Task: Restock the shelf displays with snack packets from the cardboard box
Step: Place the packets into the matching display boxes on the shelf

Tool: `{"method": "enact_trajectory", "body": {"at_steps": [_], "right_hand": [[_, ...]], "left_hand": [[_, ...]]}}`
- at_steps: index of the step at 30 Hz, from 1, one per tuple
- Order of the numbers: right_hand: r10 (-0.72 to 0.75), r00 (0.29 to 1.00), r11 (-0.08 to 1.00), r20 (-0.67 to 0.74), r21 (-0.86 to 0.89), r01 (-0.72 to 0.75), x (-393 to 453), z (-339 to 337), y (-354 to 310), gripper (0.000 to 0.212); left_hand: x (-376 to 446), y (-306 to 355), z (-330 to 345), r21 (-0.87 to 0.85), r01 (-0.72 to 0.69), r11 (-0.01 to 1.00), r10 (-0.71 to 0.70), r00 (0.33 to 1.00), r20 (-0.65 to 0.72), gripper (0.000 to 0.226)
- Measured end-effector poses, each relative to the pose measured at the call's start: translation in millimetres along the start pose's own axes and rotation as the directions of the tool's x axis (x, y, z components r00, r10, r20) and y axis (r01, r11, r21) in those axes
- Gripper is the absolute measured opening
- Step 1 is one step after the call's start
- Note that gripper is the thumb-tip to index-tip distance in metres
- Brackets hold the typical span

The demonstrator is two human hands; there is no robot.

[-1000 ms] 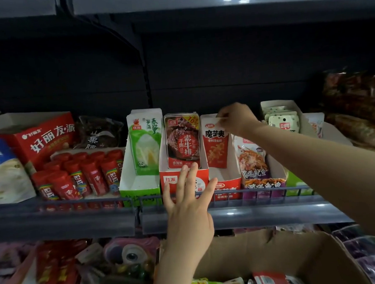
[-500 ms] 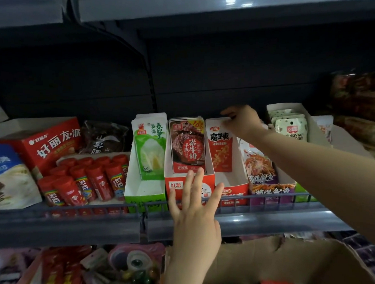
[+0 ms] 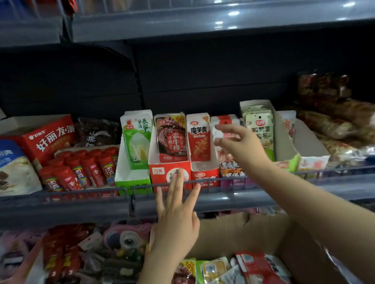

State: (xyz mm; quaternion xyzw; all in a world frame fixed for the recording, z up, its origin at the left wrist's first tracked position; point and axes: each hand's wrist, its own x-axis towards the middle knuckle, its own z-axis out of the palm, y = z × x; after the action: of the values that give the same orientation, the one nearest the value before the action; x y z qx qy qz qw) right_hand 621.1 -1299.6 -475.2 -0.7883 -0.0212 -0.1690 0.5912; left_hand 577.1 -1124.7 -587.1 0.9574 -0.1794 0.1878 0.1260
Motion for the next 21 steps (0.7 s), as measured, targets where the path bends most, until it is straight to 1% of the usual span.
{"method": "enact_trajectory", "body": {"at_steps": [2,5,8,9,12,14,17,21], "right_hand": [[0.021,1.0,0.999,0.017,0.045,-0.022,-25.3,-7.8,7.5,0.027],[0.039,0.997,0.996,0.07,0.073,-0.044,-64.1,-19.1,23.7,0.023],[0.099,0.988,0.995,0.119,0.018,-0.102,-99.2,-30.1,49.8,0.023],[0.122,0.984,0.992,0.131,0.0,-0.123,-109.6,-33.3,59.2,0.024],[0.207,0.965,0.978,0.16,-0.036,-0.204,-140.4,-39.4,87.4,0.024],[0.266,0.942,0.964,0.206,-0.066,-0.258,-159.1,-41.1,103.5,0.021],[0.341,0.901,0.938,0.267,-0.158,-0.308,-176.5,-40.3,128.8,0.014],[0.48,0.805,0.864,0.348,-0.347,-0.365,-187.6,-35.2,161.1,0.008]], "left_hand": [[-15.8,16.4,-7.4,-0.032,0.015,0.999,-0.013,0.996,0.083,0.061],[-38.5,35.2,-12.9,-0.146,0.11,0.983,-0.079,0.976,0.205,0.054],[-58.6,42.1,-6.3,-0.317,0.172,0.933,-0.085,0.959,0.271,0.05],[-65.7,43.3,-2.5,-0.347,0.192,0.918,-0.084,0.95,0.302,0.049],[-85.8,46.6,9.9,-0.335,0.215,0.917,-0.081,0.925,0.372,0.047],[-97.0,47.4,20.1,-0.32,0.234,0.918,-0.087,0.907,0.412,0.046],[-107.6,45.0,38.8,-0.3,0.268,0.915,-0.09,0.864,0.496,0.043],[-111.9,41.1,56.7,-0.244,0.309,0.919,-0.109,0.795,0.597,0.037]]}}
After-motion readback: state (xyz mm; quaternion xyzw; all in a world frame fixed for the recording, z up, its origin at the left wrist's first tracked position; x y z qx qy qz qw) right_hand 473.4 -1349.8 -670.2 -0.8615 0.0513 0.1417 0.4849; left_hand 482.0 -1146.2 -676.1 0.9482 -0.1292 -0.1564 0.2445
